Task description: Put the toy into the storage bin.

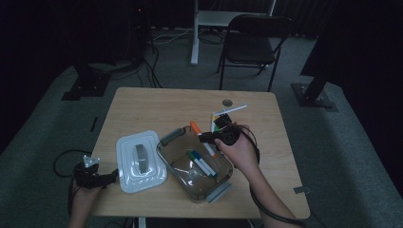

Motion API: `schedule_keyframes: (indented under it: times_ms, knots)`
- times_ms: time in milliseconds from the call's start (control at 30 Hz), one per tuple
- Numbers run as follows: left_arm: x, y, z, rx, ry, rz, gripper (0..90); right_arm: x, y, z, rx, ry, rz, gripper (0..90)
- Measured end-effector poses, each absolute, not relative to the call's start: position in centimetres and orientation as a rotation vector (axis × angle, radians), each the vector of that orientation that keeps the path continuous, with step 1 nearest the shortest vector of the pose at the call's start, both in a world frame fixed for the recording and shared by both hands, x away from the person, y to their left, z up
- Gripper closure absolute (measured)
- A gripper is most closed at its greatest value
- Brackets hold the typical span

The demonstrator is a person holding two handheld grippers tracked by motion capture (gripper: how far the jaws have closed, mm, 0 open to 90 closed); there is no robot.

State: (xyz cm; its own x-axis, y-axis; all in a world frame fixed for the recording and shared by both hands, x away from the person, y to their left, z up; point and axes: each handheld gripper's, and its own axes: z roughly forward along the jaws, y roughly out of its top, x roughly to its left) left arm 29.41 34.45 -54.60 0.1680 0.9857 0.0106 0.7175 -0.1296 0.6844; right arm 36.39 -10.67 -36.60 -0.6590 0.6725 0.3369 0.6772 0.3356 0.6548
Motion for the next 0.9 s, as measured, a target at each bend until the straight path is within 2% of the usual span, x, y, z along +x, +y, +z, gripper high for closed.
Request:
schedule_keyframes:
  times_ms: [567,900]
  knots:
    - [29.4,34.4,-54.6,1.909,1.605,0.648,0.5,36.1,-4.3,-40.8,-1.148,-2.592,-1.031,76.9]
    - [29.4,34.4,-54.6,1.907,1.607,0.647,0.5,36.2,-2.1,-43.6,-1.09,-2.6,-0.88,76.9]
